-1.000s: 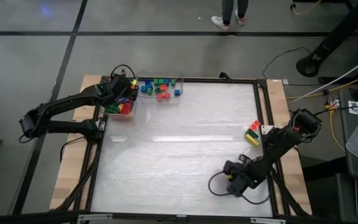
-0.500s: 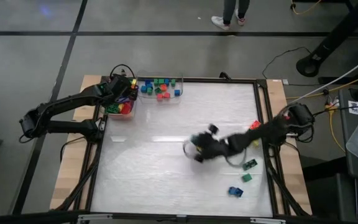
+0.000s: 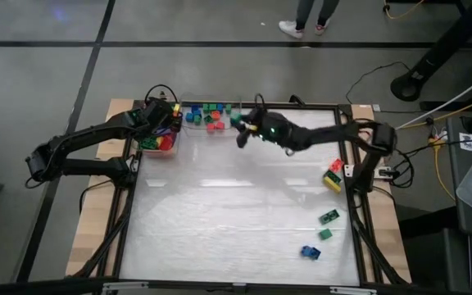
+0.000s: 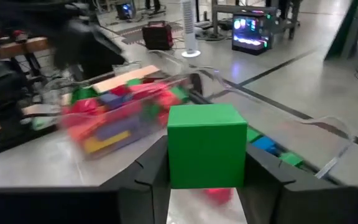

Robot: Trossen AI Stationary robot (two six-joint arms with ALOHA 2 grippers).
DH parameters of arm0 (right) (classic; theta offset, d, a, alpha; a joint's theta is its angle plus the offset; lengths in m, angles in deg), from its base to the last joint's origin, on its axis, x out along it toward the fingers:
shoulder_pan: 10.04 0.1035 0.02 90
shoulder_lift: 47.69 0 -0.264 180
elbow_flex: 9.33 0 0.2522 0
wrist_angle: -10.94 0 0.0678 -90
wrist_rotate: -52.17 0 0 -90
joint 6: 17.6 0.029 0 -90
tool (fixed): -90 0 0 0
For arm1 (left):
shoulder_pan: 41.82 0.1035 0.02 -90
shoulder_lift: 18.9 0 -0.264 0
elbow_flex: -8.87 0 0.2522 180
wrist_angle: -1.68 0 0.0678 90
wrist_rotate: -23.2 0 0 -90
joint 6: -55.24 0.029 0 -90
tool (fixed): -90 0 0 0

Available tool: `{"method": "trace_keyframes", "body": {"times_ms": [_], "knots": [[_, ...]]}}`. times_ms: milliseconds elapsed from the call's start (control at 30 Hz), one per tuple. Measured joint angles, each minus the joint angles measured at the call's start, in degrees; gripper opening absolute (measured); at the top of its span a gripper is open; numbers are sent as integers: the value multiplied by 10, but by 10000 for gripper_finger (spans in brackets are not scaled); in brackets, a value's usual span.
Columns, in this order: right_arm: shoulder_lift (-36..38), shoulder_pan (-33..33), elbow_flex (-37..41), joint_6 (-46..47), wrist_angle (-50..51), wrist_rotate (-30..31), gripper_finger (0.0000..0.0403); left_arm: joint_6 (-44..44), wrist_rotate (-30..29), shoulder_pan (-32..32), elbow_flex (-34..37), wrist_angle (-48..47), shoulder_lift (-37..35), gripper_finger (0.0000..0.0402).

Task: Sort blocks by size
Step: Put the small green block into the right transparent bin

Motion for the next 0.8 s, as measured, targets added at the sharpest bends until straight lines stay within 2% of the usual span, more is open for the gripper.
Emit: {"method": "trace_keyframes", "body": {"times_ms": [100, 200, 533, 633, 733, 800], "knots": [[-46, -30, -46, 0, 1, -33, 139, 0, 0, -1, 0, 0, 0, 178], [-82, -49, -93, -1, 7, -39, 147, -5, 0, -4, 0, -2, 0, 178], [-110, -62, -204, -2, 176, -35, 218, 4, 4, -11, 9, -3, 2, 178], [-108, -61, -233, -2, 259, -43, 230, 4, 4, -11, 9, -3, 2, 178], [-94, -61, -274, -2, 393, -51, 232, 4, 5, -11, 9, -3, 2, 178], [-78, -61, -307, -3, 517, -52, 230, 4, 5, -11, 9, -3, 2, 178]]}}
